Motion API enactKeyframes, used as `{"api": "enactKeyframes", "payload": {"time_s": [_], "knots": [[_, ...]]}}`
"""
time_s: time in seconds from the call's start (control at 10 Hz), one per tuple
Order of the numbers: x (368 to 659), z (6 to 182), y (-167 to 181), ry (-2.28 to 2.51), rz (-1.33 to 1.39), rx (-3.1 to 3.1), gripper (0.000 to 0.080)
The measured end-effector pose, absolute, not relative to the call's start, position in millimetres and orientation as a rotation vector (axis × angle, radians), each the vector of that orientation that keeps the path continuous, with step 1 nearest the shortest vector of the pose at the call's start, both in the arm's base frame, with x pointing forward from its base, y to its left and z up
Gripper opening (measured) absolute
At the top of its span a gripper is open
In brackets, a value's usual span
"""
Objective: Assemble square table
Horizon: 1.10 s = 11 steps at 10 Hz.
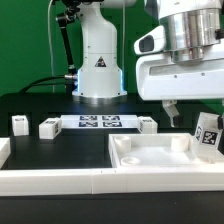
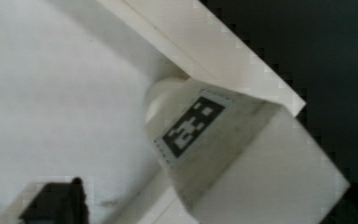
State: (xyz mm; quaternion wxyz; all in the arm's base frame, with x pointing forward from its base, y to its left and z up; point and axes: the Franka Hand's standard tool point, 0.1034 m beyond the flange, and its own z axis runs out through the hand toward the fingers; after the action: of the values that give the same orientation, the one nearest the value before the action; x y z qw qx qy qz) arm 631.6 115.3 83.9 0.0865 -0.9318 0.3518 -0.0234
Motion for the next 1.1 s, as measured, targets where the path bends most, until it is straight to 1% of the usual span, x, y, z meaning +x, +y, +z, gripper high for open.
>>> {"api": "enactKeyframes", "payload": {"time_s": [0.4, 0.7, 0.9, 1.1], "knots": [[633.8, 83.9, 112.7, 0.600, -0.117, -2.926, 0.0649], [630.3, 80.3, 115.4, 0.330, -0.147, -3.001, 0.0649], [629.4, 79.3, 114.4, 0.036, -0.164, -3.059, 0.0649], [630.4, 79.4, 109.5, 0.050, -0.164, -3.058, 0.0646]]}}
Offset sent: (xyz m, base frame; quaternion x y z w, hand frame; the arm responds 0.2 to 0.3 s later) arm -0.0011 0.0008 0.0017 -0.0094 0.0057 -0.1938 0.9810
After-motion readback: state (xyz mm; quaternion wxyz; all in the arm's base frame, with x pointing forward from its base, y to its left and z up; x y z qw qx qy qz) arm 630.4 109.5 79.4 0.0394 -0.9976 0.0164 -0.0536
